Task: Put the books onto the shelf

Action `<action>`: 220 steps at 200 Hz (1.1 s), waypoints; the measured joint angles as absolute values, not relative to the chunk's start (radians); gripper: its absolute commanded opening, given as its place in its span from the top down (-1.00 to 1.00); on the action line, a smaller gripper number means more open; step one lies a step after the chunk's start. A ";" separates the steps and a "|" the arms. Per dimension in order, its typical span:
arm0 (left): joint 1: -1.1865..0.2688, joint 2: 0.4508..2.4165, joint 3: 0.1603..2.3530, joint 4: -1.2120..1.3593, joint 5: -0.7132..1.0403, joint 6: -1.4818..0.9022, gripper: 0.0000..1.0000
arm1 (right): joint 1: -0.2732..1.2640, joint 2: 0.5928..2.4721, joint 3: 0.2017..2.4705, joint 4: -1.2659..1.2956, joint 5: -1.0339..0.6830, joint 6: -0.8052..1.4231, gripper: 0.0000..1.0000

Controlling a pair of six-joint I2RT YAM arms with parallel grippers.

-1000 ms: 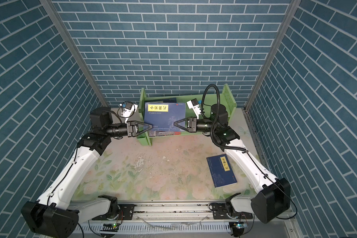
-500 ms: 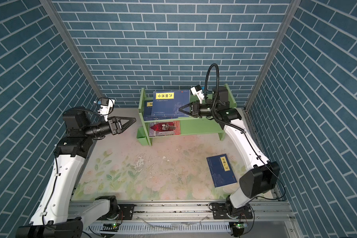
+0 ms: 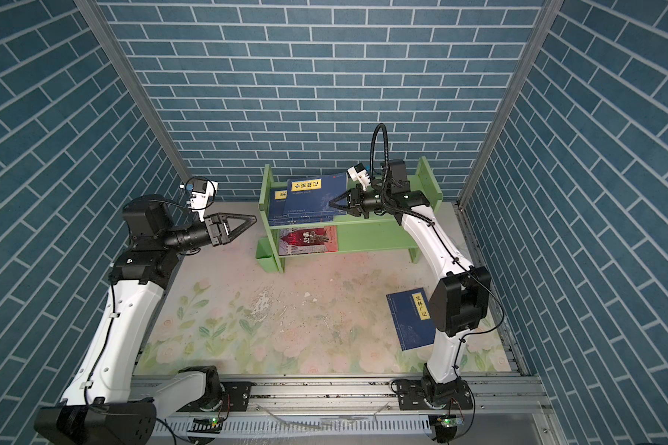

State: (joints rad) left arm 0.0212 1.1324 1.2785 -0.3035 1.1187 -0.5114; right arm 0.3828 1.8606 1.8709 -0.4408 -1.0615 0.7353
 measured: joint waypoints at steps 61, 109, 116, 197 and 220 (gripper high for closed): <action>0.021 1.139 1.278 -0.236 1.142 -0.554 -0.38 | 0.401 1.948 1.973 -0.454 -1.098 0.744 1.00; 0.021 1.145 1.278 -0.226 1.158 -0.562 -0.38 | 0.401 1.964 1.974 -0.472 -1.131 0.754 1.00; 0.021 1.146 1.278 -0.226 1.160 -0.564 -0.39 | 0.401 1.964 1.974 -0.474 -1.134 0.754 1.00; 0.021 1.147 1.266 -0.195 1.165 -0.595 -0.39 | 0.401 1.979 2.012 -0.561 -1.124 0.728 0.10; 0.021 1.146 1.262 -0.189 1.165 -0.599 -0.39 | 0.401 1.995 2.057 -0.616 -1.093 0.712 0.07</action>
